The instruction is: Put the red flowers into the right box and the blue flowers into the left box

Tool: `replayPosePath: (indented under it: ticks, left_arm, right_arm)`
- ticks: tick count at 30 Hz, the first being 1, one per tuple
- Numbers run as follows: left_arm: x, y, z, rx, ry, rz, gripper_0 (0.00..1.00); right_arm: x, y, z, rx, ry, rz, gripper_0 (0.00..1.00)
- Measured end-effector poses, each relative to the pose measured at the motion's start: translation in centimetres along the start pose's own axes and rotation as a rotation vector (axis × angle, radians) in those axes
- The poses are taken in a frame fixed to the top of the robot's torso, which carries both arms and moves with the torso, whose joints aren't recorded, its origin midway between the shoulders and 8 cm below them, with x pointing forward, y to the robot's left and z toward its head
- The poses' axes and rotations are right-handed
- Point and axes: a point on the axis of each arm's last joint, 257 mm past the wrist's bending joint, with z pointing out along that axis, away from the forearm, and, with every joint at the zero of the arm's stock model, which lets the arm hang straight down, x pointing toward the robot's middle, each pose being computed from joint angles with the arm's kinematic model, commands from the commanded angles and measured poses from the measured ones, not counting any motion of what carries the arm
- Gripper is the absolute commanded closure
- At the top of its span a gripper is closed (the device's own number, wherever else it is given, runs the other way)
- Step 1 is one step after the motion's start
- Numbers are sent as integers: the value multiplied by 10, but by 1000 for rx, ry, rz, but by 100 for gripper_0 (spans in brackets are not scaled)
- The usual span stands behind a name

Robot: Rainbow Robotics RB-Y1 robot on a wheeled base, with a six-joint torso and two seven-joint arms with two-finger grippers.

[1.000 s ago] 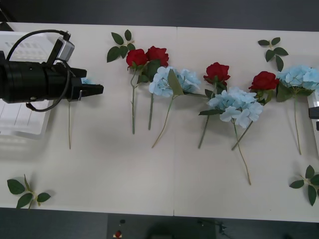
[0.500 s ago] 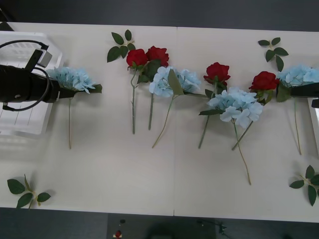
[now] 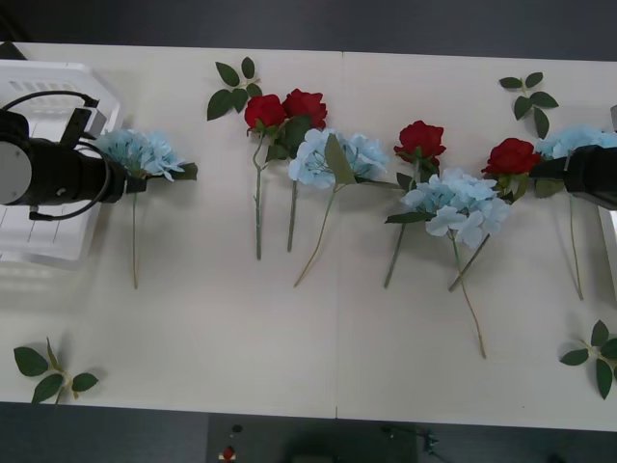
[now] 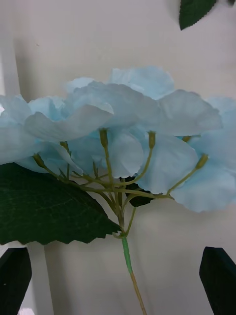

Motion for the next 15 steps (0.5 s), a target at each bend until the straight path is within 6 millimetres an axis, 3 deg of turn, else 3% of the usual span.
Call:
replayPosePath:
  ticks: [9,15]
  left_arm:
    - [5,-8,11,-57,50,59,0]
    - [15,-15,18,-75,85,71,0]
  right_arm:
    - [-24,-35,26,108,-26,2,0]
    - [-29,-75,30,239,-26,-60,0]
